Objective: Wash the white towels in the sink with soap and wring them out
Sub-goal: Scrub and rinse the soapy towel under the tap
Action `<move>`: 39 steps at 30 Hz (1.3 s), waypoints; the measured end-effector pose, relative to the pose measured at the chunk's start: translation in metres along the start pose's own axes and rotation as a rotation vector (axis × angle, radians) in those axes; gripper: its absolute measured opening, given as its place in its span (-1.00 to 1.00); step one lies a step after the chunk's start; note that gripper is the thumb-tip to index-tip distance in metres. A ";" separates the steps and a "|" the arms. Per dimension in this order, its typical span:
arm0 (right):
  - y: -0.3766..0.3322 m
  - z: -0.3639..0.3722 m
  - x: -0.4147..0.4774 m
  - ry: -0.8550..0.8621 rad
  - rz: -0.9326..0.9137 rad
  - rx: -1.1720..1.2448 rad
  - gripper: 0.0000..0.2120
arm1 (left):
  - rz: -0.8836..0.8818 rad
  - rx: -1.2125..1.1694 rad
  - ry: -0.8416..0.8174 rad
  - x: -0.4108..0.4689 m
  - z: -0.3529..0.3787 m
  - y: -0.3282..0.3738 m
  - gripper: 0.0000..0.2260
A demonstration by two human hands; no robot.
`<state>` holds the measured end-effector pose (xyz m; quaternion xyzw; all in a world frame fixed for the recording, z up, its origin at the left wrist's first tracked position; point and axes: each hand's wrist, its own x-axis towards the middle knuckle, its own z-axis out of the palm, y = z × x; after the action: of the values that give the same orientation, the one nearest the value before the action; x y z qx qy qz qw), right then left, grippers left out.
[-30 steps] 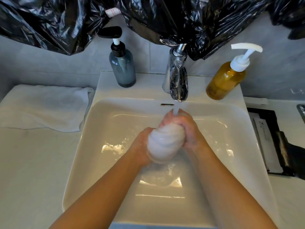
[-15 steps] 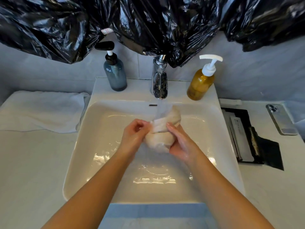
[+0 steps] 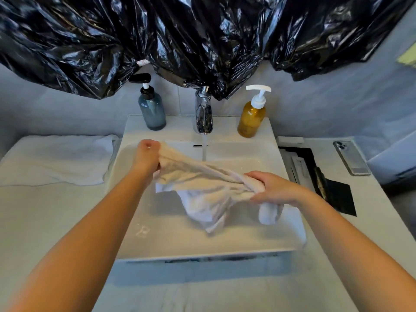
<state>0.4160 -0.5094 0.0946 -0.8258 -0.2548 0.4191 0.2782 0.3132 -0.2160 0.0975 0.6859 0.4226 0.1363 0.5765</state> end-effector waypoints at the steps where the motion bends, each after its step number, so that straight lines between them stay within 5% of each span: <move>1: -0.001 -0.003 -0.005 -0.004 0.005 -0.091 -0.45 | -0.020 -0.054 -0.017 0.001 -0.003 0.002 -0.79; 6: -0.002 0.000 -0.014 -0.018 0.150 -0.415 -0.46 | -0.070 0.025 -0.076 0.000 -0.004 0.001 -0.82; 10: 0.000 0.017 -0.007 -0.047 0.194 -0.644 -0.74 | 0.236 0.732 -0.375 -0.009 -0.005 -0.027 -0.54; 14: 0.001 0.033 0.000 0.054 0.099 -0.541 -0.90 | 0.469 1.332 -0.675 -0.018 0.002 -0.068 -0.17; 16: 0.003 0.035 0.002 0.062 0.074 -0.477 -0.89 | 0.510 1.488 -0.705 -0.020 0.011 -0.081 -0.27; 19: 0.000 0.034 0.003 -0.155 0.040 -0.444 -0.83 | 0.656 1.627 -0.585 -0.027 0.024 -0.083 -0.66; 24: -0.017 0.020 0.006 -0.339 -0.052 -0.166 -0.84 | 0.982 1.124 -0.201 -0.017 -0.002 -0.054 -0.85; 28: -0.014 0.040 0.043 0.030 -0.068 -0.071 -0.80 | 0.950 0.722 -0.267 -0.021 -0.036 -0.021 -0.84; 31: -0.021 0.060 0.068 0.175 -0.006 0.058 -0.78 | 0.799 0.585 -0.095 -0.025 -0.055 -0.015 -0.79; 35: -0.025 0.059 0.076 -0.129 0.003 -0.419 -0.55 | 0.667 0.572 0.098 -0.016 -0.080 -0.027 -0.78; 37: -0.031 0.064 0.074 -0.222 0.017 -0.594 -0.42 | 0.743 0.629 0.075 -0.014 -0.087 -0.037 -0.77; 39: -0.031 0.069 0.070 -0.223 0.033 -0.717 -0.50 | 0.828 0.662 0.024 -0.012 -0.091 -0.045 -0.78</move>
<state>0.3888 -0.4244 0.0425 -0.8241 -0.4008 0.3949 -0.0649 0.2257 -0.1646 0.0873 0.9390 0.1435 0.2197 0.2221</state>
